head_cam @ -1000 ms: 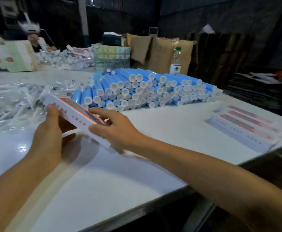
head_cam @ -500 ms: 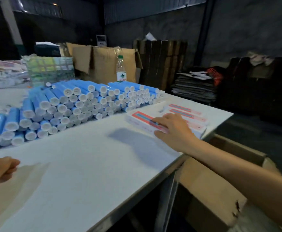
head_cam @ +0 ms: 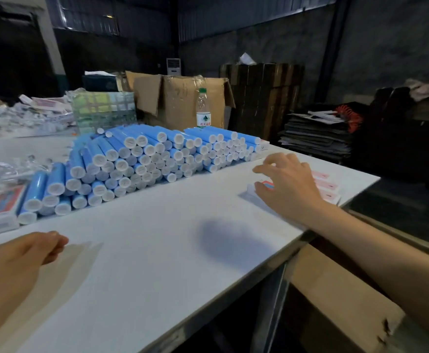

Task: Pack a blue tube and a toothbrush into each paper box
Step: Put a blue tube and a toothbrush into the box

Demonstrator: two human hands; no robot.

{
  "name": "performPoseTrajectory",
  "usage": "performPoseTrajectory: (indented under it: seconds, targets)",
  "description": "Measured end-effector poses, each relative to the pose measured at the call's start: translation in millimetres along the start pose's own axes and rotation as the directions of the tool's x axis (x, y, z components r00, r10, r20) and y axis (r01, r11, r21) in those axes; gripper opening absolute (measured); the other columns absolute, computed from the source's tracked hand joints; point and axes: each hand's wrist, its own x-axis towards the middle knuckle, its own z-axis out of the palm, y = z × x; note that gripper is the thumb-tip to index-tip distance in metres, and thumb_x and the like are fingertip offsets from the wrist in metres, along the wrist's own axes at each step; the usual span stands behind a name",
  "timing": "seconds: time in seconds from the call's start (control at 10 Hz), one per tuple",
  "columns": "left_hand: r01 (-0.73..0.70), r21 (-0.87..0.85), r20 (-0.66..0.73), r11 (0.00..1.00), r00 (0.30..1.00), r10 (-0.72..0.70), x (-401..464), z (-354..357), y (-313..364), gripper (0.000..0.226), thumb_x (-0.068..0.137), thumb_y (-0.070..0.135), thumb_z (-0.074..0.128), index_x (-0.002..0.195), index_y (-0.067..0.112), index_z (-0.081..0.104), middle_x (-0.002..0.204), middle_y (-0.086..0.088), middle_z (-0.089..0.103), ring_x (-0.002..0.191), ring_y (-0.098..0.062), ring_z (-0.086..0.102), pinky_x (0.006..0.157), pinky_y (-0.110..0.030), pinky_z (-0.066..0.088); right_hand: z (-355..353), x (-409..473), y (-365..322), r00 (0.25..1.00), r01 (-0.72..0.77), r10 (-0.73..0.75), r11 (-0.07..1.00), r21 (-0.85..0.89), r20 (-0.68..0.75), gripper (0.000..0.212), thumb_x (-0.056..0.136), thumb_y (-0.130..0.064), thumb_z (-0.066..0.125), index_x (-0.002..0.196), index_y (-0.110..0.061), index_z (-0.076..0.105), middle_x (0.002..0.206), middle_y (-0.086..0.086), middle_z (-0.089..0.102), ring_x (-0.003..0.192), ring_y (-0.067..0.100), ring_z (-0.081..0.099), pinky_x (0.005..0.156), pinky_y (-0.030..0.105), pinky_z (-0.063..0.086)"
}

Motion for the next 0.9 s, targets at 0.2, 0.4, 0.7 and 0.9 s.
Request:
performPoseTrajectory:
  seconds: [0.2,0.4,0.7,0.9]
  targets:
    - [0.010,0.073,-0.056,0.997,0.998,-0.006,-42.1,-4.3,34.9,0.030,0.083,0.054,0.054,0.079,0.032,0.074,0.077,0.011,0.072,0.079,-0.015,0.065,0.083,-0.043,0.051,0.1,33.7,-152.1,0.941,0.338,-0.325,0.894,0.295,-0.093,0.027,0.094,-0.028,0.045,0.109,-0.020,0.066,0.111,0.004,0.059,0.105,0.026,0.044,0.085,0.039,0.030]
    - [-0.002,0.008,-0.095,1.000,0.995,0.003,-53.1,1.4,54.4,0.035,0.089,0.023,0.058,0.055,0.020,0.067,0.054,0.001,0.062,0.057,-0.017,0.053,0.065,-0.031,0.042,47.4,22.9,-264.2,0.825,0.519,-0.565,0.774,0.363,0.025,0.021,0.091,-0.022,0.048,0.096,-0.012,0.066,0.101,0.011,0.063,0.097,0.031,0.051,0.072,0.035,0.035]
    - [0.036,0.107,-0.054,0.994,0.998,-0.031,-66.7,-1.3,75.6,0.038,0.089,0.022,0.056,0.051,0.017,0.059,0.056,0.000,0.061,0.054,-0.011,0.053,0.063,-0.031,0.046,76.9,11.2,-277.2,0.790,0.468,-0.609,0.672,0.574,0.068,0.027,0.079,-0.020,0.061,0.059,-0.024,0.044,0.075,0.002,0.049,0.077,0.025,0.052,0.061,0.031,0.032]
    - [0.016,0.262,-0.080,0.965,0.997,0.006,-58.2,-57.6,98.2,0.026,0.090,0.021,0.056,0.072,0.004,0.065,0.079,-0.018,0.065,0.070,-0.023,0.055,0.064,-0.032,0.045,106.5,18.2,-275.0,0.829,0.494,-0.559,0.703,0.512,-0.032,0.038,0.080,-0.037,0.059,0.047,-0.021,0.048,0.054,-0.007,0.048,0.052,0.006,0.046,0.048,0.031,0.042]
